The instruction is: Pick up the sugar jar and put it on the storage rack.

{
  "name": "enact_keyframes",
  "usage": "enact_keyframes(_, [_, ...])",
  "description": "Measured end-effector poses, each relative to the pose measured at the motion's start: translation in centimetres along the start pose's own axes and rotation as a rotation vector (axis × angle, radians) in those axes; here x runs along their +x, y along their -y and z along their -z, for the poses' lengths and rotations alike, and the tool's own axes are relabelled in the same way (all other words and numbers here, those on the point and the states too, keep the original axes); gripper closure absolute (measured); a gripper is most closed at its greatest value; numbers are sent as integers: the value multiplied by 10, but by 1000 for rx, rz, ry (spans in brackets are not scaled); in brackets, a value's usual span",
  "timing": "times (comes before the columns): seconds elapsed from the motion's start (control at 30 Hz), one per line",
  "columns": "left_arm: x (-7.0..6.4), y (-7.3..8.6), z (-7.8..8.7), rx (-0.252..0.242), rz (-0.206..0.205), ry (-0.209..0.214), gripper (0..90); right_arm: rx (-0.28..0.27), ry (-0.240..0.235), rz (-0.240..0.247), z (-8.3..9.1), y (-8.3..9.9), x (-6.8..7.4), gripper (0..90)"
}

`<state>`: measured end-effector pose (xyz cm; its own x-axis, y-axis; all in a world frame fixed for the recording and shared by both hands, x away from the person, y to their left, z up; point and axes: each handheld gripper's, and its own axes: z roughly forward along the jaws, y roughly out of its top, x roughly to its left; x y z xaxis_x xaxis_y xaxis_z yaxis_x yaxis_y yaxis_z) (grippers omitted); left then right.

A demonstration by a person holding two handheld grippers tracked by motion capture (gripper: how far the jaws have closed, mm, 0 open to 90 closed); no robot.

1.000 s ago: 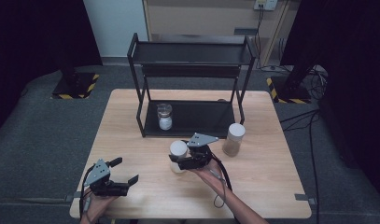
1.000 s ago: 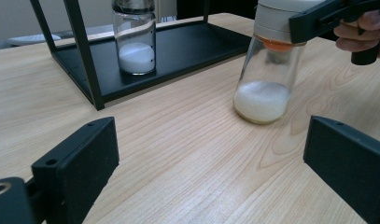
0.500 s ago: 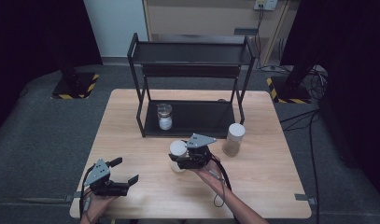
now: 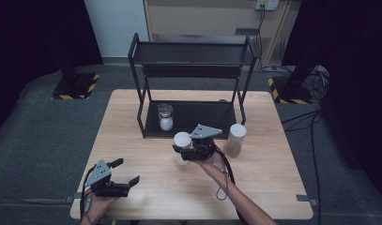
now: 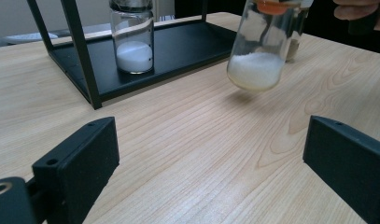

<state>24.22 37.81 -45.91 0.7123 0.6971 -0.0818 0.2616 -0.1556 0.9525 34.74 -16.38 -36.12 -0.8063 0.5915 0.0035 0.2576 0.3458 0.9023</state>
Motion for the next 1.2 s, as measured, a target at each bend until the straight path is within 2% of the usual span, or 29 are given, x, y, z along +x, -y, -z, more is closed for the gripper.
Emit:
enact_keyframes(0.47, [0,0,0,0,3,-1,25,-12,49,1,2,-22,-12,333])
enact_keyframes(1.2, [1,1,1,-2,9,0,26,-16,161,-3,-13,-48,-37,334])
